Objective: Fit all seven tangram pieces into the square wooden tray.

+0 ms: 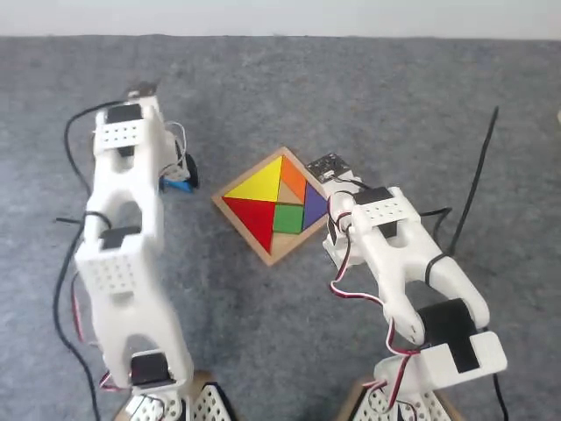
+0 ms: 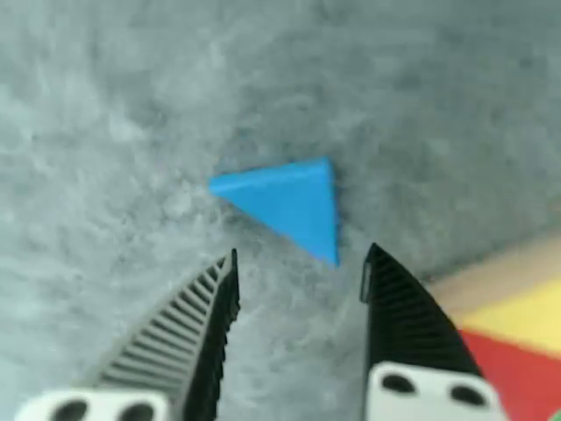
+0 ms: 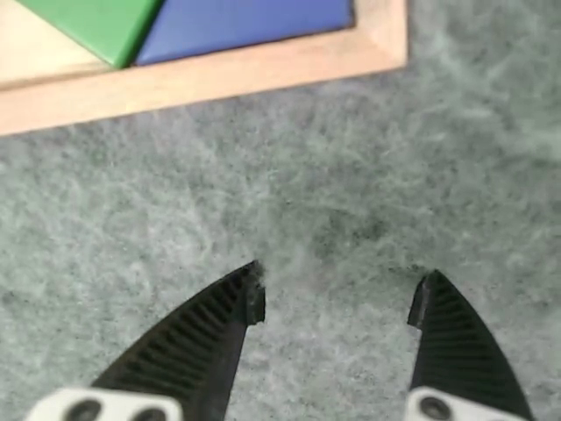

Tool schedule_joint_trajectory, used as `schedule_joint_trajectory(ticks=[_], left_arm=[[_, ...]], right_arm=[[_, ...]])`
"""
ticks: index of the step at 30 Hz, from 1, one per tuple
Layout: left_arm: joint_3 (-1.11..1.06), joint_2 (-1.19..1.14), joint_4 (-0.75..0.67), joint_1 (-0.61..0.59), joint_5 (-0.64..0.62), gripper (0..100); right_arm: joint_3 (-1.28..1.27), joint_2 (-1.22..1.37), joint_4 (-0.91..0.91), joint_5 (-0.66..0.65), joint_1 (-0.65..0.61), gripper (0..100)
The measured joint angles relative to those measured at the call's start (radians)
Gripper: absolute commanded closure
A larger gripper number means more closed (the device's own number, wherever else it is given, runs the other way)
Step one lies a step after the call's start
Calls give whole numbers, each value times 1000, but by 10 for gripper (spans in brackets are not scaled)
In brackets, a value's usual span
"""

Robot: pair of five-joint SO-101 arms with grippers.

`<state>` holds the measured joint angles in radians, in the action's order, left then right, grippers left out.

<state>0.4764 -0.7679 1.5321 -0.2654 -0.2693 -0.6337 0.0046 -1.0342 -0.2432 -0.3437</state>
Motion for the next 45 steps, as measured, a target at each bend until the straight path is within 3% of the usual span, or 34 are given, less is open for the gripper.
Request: schedule_joint_trajectory(ticks=[7, 15, 19, 24, 25, 33, 37, 41, 45], left_arm=[[390, -216, 160, -20, -270, 777], [595, -374, 175, -21, -350, 779], [640, -396, 184, -21, -353, 795], [643, -396, 186, -15, -353, 988], [643, -396, 186, -15, -353, 991], [608, -391, 186, -2, -321, 833], [546, -354, 187, -6, -302, 828], [414, -273, 184, -3, -224, 824], [348, -181, 186, 12, -54, 823]], right_arm=[[0, 0, 0, 0, 0, 724], [0, 0, 0, 0, 0, 724], [0, 0, 0, 0, 0, 724], [0, 0, 0, 0, 0, 724], [0, 0, 0, 0, 0, 724], [0, 0, 0, 0, 0, 724], [0, 0, 0, 0, 0, 724], [0, 0, 0, 0, 0, 724], [0, 0, 0, 0, 0, 724]])
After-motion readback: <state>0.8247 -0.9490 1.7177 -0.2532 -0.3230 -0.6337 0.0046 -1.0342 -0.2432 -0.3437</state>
